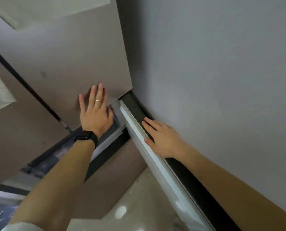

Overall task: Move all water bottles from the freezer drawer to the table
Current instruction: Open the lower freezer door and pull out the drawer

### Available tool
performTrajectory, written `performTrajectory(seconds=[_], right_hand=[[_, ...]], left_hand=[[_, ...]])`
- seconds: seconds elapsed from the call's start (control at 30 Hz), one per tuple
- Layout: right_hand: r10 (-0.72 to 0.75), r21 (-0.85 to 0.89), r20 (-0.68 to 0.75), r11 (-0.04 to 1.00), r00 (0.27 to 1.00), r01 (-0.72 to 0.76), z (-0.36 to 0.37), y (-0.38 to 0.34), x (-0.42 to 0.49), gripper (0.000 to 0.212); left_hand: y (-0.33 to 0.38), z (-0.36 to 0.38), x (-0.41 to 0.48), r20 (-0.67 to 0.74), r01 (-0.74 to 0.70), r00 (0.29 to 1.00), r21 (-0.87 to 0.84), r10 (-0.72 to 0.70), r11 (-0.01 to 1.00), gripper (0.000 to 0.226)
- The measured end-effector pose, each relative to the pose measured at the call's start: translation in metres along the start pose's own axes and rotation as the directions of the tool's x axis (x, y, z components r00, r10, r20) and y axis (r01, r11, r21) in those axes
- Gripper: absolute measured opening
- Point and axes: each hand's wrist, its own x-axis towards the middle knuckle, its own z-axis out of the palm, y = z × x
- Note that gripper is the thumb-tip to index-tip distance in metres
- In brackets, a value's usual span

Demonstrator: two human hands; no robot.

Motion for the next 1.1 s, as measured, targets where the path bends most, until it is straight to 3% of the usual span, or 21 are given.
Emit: performTrajectory(seconds=[0.2,0.4,0.67,0.9,1.03,1.1], right_hand=[[0.023,-0.124,-0.100,0.992,0.995,-0.035,-0.011,0.055,0.001,0.056],[0.120,-0.176,-0.255,0.970,0.960,-0.168,-0.017,0.108,0.017,0.051],[0.105,-0.264,-0.349,0.942,0.931,-0.205,-0.024,0.131,0.030,0.048],[0.142,-0.263,-0.384,0.931,0.913,-0.255,-0.016,0.133,0.034,0.062],[0.114,-0.221,-0.462,0.945,0.879,-0.239,-0.012,0.133,0.029,0.052],[0.070,-0.130,-0.531,0.978,0.844,-0.163,-0.005,0.122,0.026,0.044]], left_hand=[[0.005,0.005,0.002,-0.007,0.044,0.999,-0.019,-0.044,0.999,0.071],[0.005,0.007,0.004,0.016,0.063,0.998,0.019,-0.064,0.998,0.071],[0.010,0.012,0.006,0.019,0.084,0.996,0.026,-0.084,0.996,0.074],[0.003,0.011,0.004,-0.010,0.041,0.999,0.047,-0.040,0.998,0.073],[-0.001,0.004,0.000,-0.048,-0.015,0.999,0.032,0.017,0.999,0.073],[-0.010,-0.002,-0.008,-0.091,-0.050,0.994,0.061,0.055,0.997,0.069]])
